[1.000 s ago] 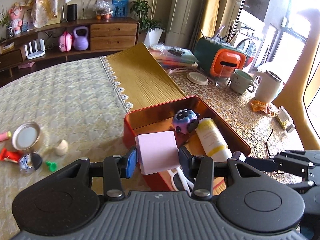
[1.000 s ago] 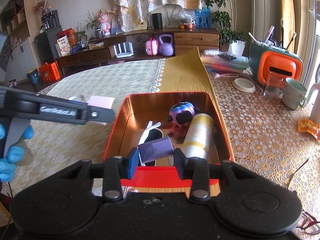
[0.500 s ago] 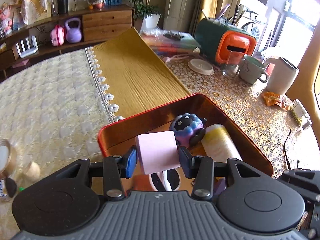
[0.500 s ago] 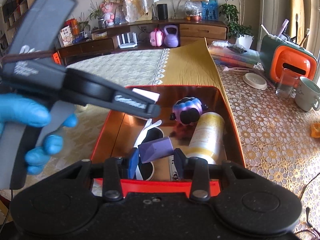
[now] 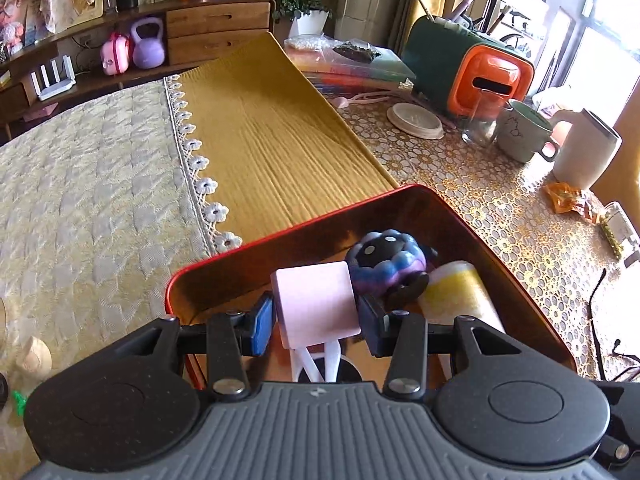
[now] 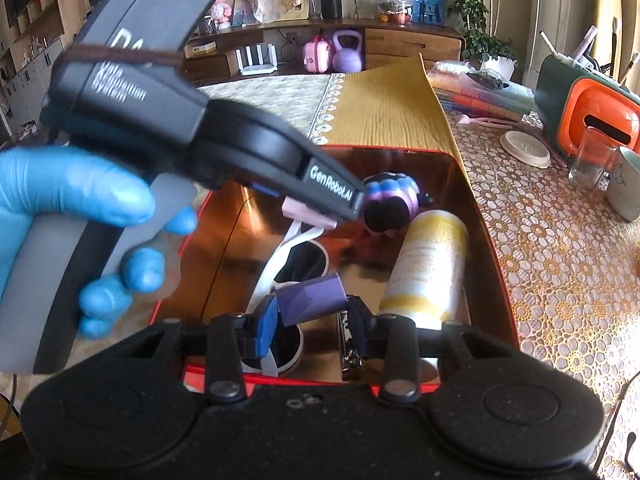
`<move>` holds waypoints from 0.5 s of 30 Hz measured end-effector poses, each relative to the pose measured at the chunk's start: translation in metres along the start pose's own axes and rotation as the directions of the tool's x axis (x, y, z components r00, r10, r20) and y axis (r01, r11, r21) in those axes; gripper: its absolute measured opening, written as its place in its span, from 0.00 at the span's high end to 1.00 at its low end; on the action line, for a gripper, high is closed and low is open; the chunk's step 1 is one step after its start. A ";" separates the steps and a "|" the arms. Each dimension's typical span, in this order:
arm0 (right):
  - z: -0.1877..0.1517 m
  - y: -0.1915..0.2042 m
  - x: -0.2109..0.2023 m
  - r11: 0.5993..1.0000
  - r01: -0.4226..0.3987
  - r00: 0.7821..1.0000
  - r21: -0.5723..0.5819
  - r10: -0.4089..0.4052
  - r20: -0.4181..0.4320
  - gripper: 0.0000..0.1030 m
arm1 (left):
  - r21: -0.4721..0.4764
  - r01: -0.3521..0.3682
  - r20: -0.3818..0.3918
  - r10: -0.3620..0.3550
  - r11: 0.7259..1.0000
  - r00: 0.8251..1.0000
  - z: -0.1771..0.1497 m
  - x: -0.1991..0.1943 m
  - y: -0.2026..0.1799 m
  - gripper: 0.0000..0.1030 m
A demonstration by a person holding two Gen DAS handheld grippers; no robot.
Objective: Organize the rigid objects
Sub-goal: 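Open both tools to release the pink cube and purple block inside the box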
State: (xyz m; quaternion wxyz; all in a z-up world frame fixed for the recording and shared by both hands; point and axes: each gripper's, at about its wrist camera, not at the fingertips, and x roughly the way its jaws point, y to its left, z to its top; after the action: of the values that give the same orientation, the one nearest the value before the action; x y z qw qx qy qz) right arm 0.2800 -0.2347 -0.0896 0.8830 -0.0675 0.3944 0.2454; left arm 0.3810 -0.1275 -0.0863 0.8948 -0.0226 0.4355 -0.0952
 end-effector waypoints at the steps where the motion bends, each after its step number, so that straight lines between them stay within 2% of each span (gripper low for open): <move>1: -0.001 0.000 0.001 1.000 0.001 1.000 -0.001 -0.001 -0.003 0.64 | 0.008 -0.006 0.000 0.006 1.000 1.000 0.000 0.001 0.000 0.57; 10: -0.003 0.000 0.001 1.000 0.002 1.000 0.007 -0.002 -0.012 0.62 | 0.057 -0.050 0.000 0.050 0.997 0.999 -0.001 0.005 -0.007 0.56; 12: -0.001 -0.001 0.002 1.000 -0.001 1.000 0.015 0.001 -0.015 0.61 | 0.061 -0.052 -0.004 0.053 0.997 0.999 -0.001 0.004 -0.008 0.53; 14: -0.001 -0.002 0.001 1.000 -0.004 1.000 0.022 0.004 -0.014 0.60 | 0.061 -0.043 -0.003 0.043 0.997 0.999 -0.001 0.003 -0.008 0.42; 15: -0.001 -0.002 0.000 1.000 -0.005 1.000 0.025 0.005 -0.013 0.59 | 0.059 -0.045 0.001 0.045 0.997 0.999 -0.002 0.002 -0.007 0.39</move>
State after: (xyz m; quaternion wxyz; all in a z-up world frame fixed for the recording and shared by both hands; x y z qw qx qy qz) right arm 0.2804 -0.2363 -0.0908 0.8805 -0.0570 0.4035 0.2422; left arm 0.3795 -0.1349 -0.0882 0.8970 0.0135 0.4331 -0.0875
